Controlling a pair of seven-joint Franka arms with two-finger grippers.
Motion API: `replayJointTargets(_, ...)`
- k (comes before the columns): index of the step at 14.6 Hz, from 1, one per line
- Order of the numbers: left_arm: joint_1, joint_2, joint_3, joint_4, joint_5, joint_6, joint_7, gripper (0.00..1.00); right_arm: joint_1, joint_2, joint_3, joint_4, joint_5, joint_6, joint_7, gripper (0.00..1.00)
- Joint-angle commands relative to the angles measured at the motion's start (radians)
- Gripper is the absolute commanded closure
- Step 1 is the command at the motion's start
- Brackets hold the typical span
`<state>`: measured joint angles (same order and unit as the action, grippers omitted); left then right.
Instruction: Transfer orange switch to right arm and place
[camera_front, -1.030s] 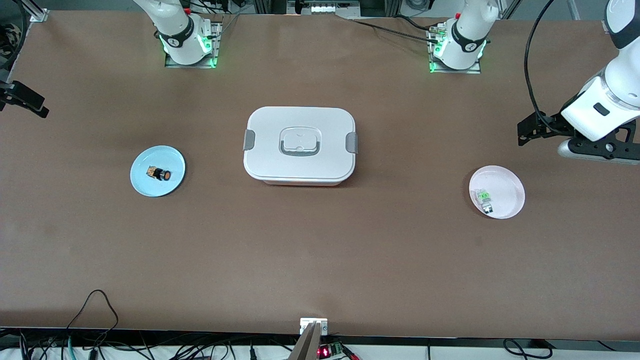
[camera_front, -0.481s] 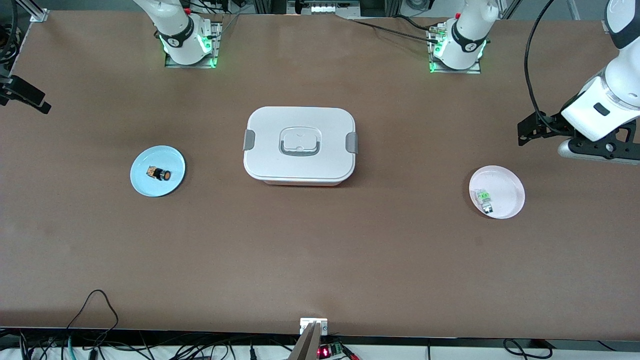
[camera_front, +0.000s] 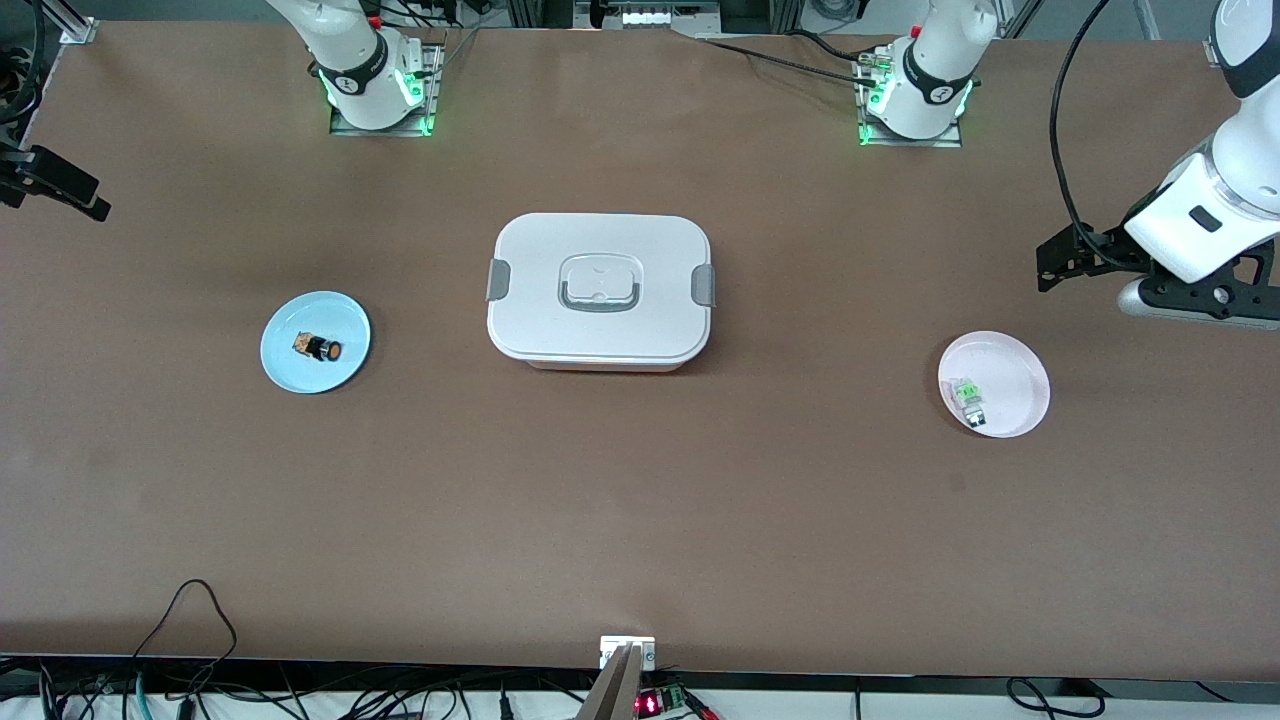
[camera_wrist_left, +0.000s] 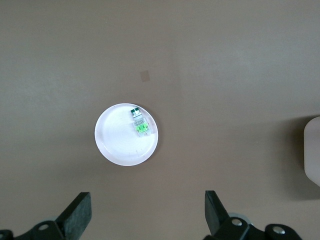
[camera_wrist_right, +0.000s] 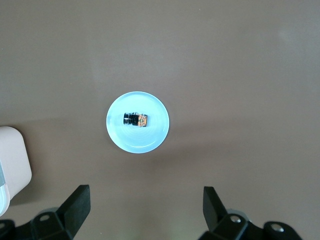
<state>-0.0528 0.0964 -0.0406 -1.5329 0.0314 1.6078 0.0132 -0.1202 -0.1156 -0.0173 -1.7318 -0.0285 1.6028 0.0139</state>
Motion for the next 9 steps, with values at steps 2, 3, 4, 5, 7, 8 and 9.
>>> replayJointTargets(2, 0.002, -0.006, -0.004, 0.014, 0.021, -0.02, 0.002, 0.0, 0.005, 0.007, 0.005, 0.026, 0.005, -0.052, -0.022, 0.0)
replayJointTargets(3, 0.002, -0.006, -0.004, 0.014, 0.022, -0.02, 0.002, 0.0, 0.005, 0.007, 0.005, 0.026, 0.005, -0.053, -0.023, 0.0)
replayJointTargets(4, 0.002, -0.006, -0.004, 0.014, 0.021, -0.02, 0.002, 0.0, 0.005, 0.007, 0.005, 0.026, 0.005, -0.053, -0.023, 0.0)
replayJointTargets(5, 0.002, -0.006, -0.002, 0.014, 0.021, -0.02, 0.002, 0.0, 0.005, 0.007, 0.007, 0.026, 0.005, -0.053, -0.019, 0.0)
replayJointTargets(7, 0.002, -0.006, -0.002, 0.014, 0.021, -0.02, 0.001, 0.0, 0.005, 0.007, 0.007, 0.026, 0.005, -0.053, -0.019, 0.0)
replayJointTargets(8, 0.002, -0.006, -0.004, 0.014, 0.022, -0.02, 0.001, 0.0, 0.005, 0.007, 0.007, 0.026, 0.005, -0.053, -0.02, 0.0)
replayJointTargets(9, 0.002, -0.006, -0.004, 0.014, 0.021, -0.02, -0.001, 0.0, 0.005, 0.007, 0.007, 0.026, 0.005, -0.053, -0.025, 0.0)
